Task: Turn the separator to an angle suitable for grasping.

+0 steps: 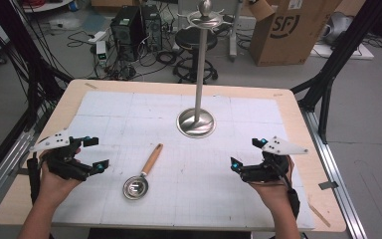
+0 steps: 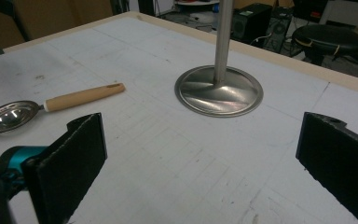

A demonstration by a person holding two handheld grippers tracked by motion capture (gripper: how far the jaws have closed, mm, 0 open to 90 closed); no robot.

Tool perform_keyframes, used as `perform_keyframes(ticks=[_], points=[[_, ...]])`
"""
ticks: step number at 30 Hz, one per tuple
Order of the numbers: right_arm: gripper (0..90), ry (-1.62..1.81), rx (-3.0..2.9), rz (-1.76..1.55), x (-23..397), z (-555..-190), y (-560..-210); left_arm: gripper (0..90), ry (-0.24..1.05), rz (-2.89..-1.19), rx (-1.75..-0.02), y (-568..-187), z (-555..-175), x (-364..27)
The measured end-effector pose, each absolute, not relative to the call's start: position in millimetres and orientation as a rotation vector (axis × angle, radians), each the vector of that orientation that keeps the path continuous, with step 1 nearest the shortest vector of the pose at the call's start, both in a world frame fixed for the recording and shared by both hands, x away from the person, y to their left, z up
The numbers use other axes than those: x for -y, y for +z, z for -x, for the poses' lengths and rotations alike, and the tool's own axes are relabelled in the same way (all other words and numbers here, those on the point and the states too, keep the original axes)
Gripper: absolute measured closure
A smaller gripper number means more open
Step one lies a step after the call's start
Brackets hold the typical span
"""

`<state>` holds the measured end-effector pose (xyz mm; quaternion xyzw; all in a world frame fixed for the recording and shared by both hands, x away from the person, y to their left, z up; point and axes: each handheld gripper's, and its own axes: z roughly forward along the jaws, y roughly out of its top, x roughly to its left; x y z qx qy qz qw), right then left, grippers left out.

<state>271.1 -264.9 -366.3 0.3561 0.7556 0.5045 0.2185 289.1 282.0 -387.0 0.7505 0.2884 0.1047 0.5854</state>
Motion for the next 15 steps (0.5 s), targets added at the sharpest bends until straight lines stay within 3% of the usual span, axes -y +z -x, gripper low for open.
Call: perform_keyframes(ticks=[15], points=[[0.1,1.391,-2.100,-0.984,262.6,-271.3,-367.1,1.6,0.243,-1.757,-0.657,-387.0,-286.9,-282.9]])
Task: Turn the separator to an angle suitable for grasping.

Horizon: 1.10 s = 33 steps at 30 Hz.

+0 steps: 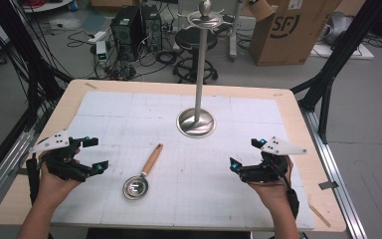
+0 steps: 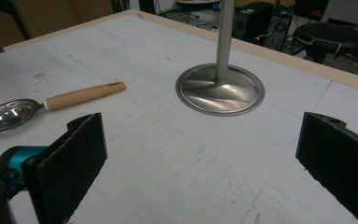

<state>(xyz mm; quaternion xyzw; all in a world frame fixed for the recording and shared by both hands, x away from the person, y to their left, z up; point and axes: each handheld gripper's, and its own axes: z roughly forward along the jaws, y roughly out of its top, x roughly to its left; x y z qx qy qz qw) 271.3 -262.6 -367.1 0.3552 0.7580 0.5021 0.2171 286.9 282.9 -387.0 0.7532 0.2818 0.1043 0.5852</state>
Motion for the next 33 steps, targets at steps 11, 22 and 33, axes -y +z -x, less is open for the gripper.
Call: perform_keyframes(ticks=[11,22,33], points=[[0.1,1.383,-2.100,-1.000,263.6,-274.2,-369.0,1.6,0.237,-1.757,-0.673,-388.8,-286.9,-284.0],[0.1,1.373,-2.102,-1.005,263.7,-275.9,-370.2,1.6,0.223,-1.790,-0.691,-392.4,-290.9,-271.5],[0.1,1.356,-2.119,-1.021,262.6,-279.0,-374.3,1.6,0.202,-1.878,-0.728,-388.8,-305.6,-242.6]])
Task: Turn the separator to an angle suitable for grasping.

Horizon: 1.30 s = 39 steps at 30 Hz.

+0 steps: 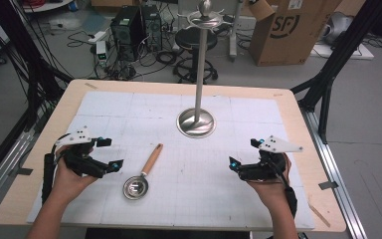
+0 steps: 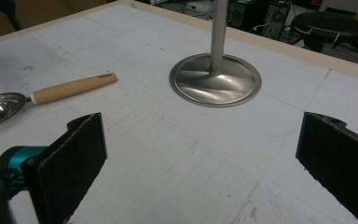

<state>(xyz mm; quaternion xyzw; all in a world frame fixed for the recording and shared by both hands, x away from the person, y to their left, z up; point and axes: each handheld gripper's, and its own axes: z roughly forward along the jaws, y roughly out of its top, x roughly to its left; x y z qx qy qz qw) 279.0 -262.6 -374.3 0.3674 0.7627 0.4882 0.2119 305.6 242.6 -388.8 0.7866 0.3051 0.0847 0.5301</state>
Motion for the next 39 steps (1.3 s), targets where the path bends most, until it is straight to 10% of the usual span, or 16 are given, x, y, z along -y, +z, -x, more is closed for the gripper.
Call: perform_keyframes(ticks=[39], points=[[0.1,1.349,-2.146,-1.049,263.5,-284.5,-379.9,9.1,0.157,-2.195,-0.798,-395.3,-351.9,-148.4]])
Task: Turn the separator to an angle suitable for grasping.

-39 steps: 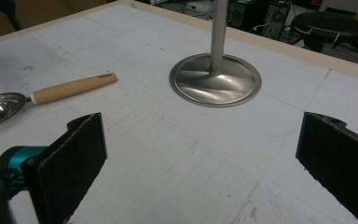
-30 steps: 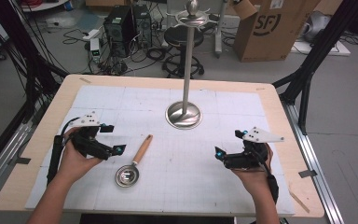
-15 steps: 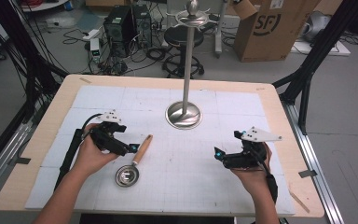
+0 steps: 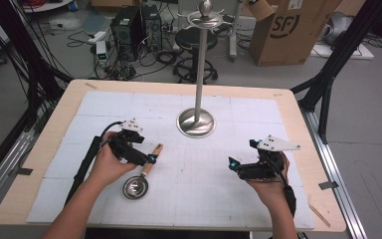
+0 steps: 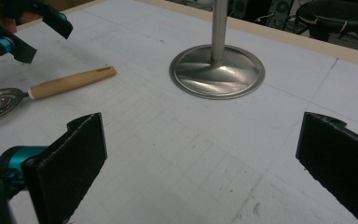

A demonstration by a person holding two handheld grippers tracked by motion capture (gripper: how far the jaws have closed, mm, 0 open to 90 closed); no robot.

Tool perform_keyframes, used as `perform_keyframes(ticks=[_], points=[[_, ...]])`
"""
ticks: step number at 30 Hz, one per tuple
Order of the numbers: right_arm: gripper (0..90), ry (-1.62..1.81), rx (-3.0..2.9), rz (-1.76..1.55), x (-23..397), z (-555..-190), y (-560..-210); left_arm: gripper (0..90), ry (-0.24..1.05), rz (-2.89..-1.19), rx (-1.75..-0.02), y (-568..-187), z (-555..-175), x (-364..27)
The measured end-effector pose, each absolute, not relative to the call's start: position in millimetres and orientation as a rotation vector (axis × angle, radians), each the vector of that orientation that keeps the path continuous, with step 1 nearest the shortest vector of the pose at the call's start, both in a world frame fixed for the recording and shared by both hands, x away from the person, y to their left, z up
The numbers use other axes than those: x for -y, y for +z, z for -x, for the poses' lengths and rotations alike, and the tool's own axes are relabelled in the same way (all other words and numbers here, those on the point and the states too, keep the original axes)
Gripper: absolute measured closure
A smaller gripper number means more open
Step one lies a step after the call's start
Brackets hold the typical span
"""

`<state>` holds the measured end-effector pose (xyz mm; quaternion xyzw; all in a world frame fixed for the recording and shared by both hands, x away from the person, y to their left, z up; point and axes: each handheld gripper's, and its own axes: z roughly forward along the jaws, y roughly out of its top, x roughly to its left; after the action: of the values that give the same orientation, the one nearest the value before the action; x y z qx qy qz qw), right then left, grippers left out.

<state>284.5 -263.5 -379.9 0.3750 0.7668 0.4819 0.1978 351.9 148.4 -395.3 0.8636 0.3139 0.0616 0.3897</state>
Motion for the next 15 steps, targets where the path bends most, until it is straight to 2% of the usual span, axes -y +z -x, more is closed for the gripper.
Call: perform_keyframes(ticks=[6,14,15], points=[[0.1,1.350,-2.142,-1.057,265.7,-284.9,-380.7,10.9,0.162,-2.235,-0.808,-398.9,-352.8,-147.7],[0.1,1.339,-2.149,-1.057,264.4,-285.4,-381.9,17.9,0.158,-2.296,-0.802,-404.7,-350.1,-146.2],[0.1,1.340,-2.150,-1.058,264.6,-285.5,-382.1,22.0,0.143,-2.307,-0.804,-406.9,-349.9,-145.7]])
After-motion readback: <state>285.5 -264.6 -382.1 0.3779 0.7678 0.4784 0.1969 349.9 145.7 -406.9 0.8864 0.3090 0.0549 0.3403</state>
